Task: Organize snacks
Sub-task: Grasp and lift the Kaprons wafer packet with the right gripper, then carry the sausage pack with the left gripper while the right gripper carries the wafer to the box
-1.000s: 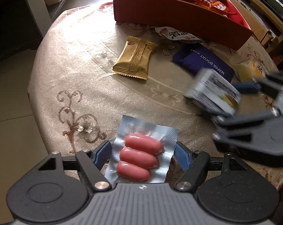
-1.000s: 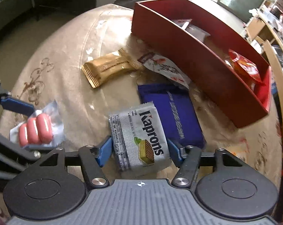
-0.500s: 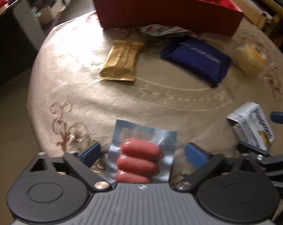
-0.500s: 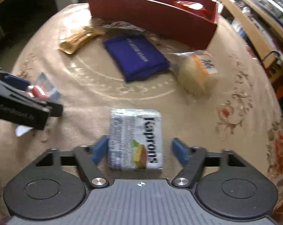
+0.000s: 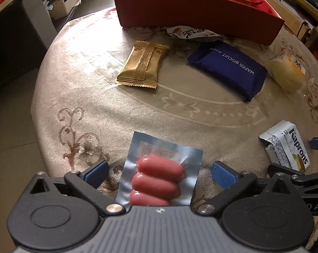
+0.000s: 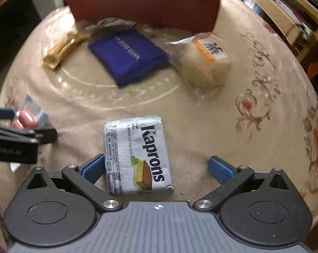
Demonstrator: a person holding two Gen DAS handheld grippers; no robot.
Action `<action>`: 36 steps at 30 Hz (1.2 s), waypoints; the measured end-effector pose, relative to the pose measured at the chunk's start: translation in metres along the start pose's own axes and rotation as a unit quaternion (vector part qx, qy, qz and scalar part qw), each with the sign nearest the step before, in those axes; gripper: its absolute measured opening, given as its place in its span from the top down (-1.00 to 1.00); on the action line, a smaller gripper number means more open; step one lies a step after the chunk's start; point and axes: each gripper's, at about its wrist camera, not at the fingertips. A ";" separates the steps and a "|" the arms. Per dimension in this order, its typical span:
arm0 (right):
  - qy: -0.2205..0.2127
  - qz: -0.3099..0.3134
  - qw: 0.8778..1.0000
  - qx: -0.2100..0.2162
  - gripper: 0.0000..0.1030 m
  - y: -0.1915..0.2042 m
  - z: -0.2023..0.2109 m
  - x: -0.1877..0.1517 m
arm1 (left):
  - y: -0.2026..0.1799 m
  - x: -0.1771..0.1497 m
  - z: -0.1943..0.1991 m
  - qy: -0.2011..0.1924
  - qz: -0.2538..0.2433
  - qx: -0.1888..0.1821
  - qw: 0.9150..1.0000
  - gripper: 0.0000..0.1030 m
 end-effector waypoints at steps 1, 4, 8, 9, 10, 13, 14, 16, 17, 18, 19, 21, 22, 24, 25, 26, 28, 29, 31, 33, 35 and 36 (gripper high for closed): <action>0.003 -0.002 1.000 0.002 -1.00 -0.001 -0.001 0.000 | 0.000 0.000 0.000 0.000 0.001 0.000 1.000 -1.00; 0.003 0.002 1.000 0.000 -1.00 0.001 0.000 0.000 | 0.001 0.000 0.000 0.000 0.003 -0.001 1.000 -1.00; -0.015 0.033 0.999 0.023 -0.60 0.008 0.011 -0.003 | 0.001 0.000 0.000 0.001 0.006 0.003 1.000 -1.00; -0.018 0.038 0.999 0.025 -0.51 0.010 0.015 -0.003 | 0.001 0.000 0.000 0.002 0.007 0.005 1.000 -0.98; -0.021 0.045 0.998 0.026 -0.37 0.012 0.017 -0.003 | 0.000 0.001 0.001 0.001 0.009 0.005 1.000 -0.94; -0.023 0.066 0.997 0.023 -0.27 0.020 0.020 -0.002 | -0.007 0.002 0.008 -0.005 0.004 0.000 1.000 -0.57; -0.023 0.070 0.997 0.021 -0.26 0.022 0.020 -0.002 | -0.010 0.002 0.011 -0.007 0.003 -0.003 1.000 -0.45; -0.023 0.069 0.997 0.020 -0.26 0.021 0.021 -0.001 | -0.014 0.003 0.013 -0.008 -0.004 0.005 1.000 -0.44; -0.023 0.067 0.997 0.020 -0.26 0.021 0.022 -0.001 | -0.015 0.003 0.013 -0.007 -0.003 0.007 1.000 -0.44; -0.023 0.067 0.997 0.018 -0.26 0.019 0.022 -0.001 | -0.015 0.004 0.013 -0.005 0.003 0.008 1.000 -0.42; -0.025 0.066 0.997 0.014 -0.26 0.018 0.024 -0.001 | -0.015 0.006 0.013 -0.005 0.007 0.008 1.000 -0.40; -0.029 0.060 0.998 0.013 -0.26 0.014 0.026 -0.001 | -0.014 0.009 0.015 -0.008 0.016 0.006 1.000 -0.33; -0.034 0.054 0.998 0.013 -0.26 0.012 0.028 0.000 | -0.014 0.010 0.016 -0.010 0.021 0.003 1.000 -0.31; -0.041 0.045 0.998 0.012 -0.26 0.008 0.031 0.003 | -0.015 0.012 0.018 -0.013 0.026 -0.002 1.000 -0.28; -0.045 0.042 0.998 0.009 -0.26 0.006 0.032 0.004 | -0.016 0.013 0.020 -0.015 0.026 -0.002 1.000 -0.28; -0.048 0.039 0.998 0.006 -0.26 0.005 0.034 0.006 | -0.018 0.013 0.021 -0.017 0.024 -0.002 1.000 -0.28; -0.053 0.034 0.998 0.006 -0.26 0.002 0.036 0.008 | -0.020 0.012 0.023 -0.020 0.022 -0.002 1.000 -0.27; -0.056 0.032 0.998 0.005 -0.26 0.001 0.037 0.009 | -0.020 0.013 0.024 -0.021 0.023 -0.003 0.999 -0.26; -0.061 0.028 0.998 0.006 -0.26 -0.001 0.039 0.011 | -0.019 0.014 0.027 -0.026 0.030 -0.002 0.999 -0.26; -0.065 0.025 0.998 0.005 -0.26 -0.002 0.041 0.013 | -0.018 0.017 0.031 -0.030 0.036 -0.003 0.999 -0.25; -0.071 0.023 0.997 0.004 -0.26 -0.002 0.044 0.016 | -0.018 0.020 0.037 -0.038 0.036 -0.002 0.999 -0.25; -0.074 0.021 0.997 0.004 -0.26 -0.003 0.045 0.017 | -0.019 0.021 0.040 -0.042 0.035 -0.001 0.999 -0.25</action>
Point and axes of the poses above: each gripper's, at about its wrist camera, not at the fingertips, and z roughly against the way its jaws point, y to its left, x to its top, and after that the axes turned 15 degrees about -y, right-handed
